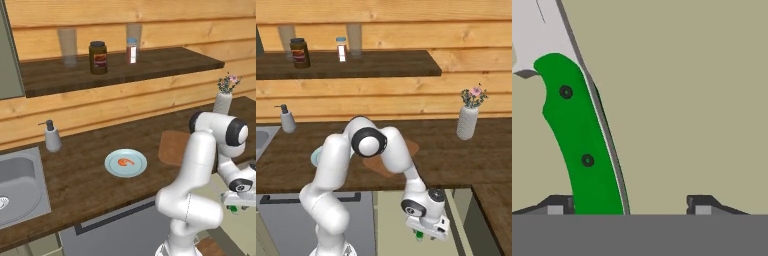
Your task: Pick up the knife from the drawer and place it on the cutting board. Then place the meat from the plate to the cutting board.
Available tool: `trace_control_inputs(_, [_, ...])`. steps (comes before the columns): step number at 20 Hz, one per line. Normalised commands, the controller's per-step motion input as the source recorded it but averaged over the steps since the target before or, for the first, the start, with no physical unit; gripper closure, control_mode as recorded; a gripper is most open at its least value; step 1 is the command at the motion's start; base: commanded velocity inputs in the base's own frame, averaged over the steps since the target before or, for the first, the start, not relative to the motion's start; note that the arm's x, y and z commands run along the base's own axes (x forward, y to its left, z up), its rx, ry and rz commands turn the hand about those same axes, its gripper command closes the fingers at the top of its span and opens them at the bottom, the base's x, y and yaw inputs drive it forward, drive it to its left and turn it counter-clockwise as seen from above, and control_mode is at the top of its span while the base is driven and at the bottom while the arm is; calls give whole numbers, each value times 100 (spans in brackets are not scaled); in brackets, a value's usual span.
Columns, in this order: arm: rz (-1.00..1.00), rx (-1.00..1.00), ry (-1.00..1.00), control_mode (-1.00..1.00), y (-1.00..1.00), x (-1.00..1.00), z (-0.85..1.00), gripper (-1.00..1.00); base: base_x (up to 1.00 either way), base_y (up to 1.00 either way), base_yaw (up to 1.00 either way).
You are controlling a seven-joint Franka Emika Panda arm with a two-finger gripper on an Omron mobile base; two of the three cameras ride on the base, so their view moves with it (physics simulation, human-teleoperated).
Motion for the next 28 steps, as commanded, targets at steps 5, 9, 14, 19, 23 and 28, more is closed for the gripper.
trace_control_inputs(5, [1,-3,0,-100,25,-3,-42,-100,0,0,0])
trace_control_inputs(9, [4,0,0,-100,46,-14,-30,-100,0,0,0])
trace_control_inputs(14, [3,-1,0,-100,48,-6,-43,100,0,0,0])
trace_control_inputs(19, [1,0,0,-100,19,-16,-10,100,0,0,0])
trace_control_inputs(23, [0,0,0,-100,2,-35,0,100,0,0,0])
trace_control_inputs(28, [0,0,0,-100,0,-35,23,100,0,0,0])
